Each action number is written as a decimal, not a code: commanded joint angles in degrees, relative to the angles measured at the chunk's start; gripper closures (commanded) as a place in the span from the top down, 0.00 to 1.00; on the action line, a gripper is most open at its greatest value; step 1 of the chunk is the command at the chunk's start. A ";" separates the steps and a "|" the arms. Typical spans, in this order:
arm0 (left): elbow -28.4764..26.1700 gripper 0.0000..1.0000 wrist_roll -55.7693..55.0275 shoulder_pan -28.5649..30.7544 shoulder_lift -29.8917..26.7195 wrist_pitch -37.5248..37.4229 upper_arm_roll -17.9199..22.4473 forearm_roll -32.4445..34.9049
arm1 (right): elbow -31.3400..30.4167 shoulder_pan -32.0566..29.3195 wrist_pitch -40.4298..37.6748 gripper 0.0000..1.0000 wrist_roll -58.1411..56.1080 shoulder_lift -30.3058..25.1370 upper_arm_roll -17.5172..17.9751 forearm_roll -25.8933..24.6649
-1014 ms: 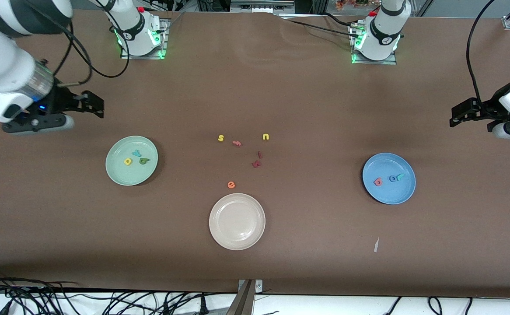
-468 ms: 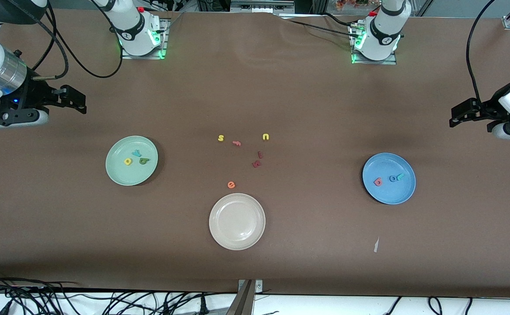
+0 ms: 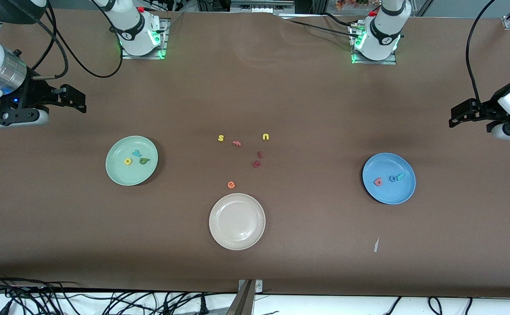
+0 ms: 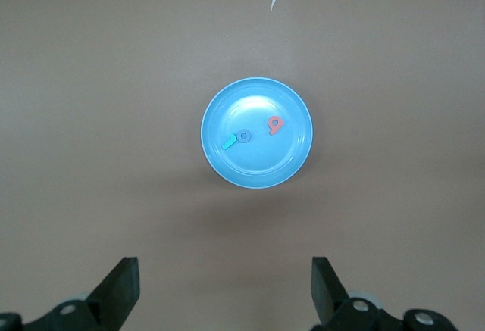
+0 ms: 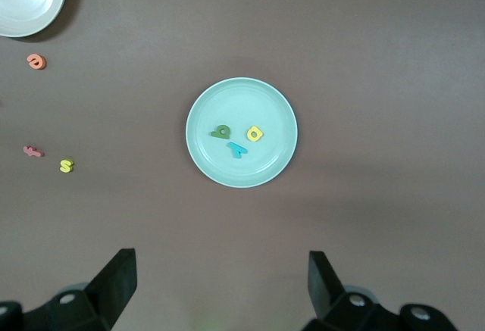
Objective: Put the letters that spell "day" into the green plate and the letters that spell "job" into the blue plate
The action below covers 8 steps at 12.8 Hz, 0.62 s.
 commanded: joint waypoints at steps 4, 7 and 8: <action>-0.56 1.00 1.46 0.01 -0.34 0.70 0.04 -0.93 | 1.47 0.07 -1.51 1.00 -0.14 0.33 -0.38 1.13; -0.64 1.00 1.46 0.01 -0.34 0.70 0.04 -0.93 | 1.47 0.07 -1.51 1.00 -0.14 0.68 -0.38 1.13; -0.64 1.00 1.46 0.01 -0.34 0.70 0.04 -0.93 | 1.47 0.07 -1.51 1.00 -0.14 0.68 -0.38 1.13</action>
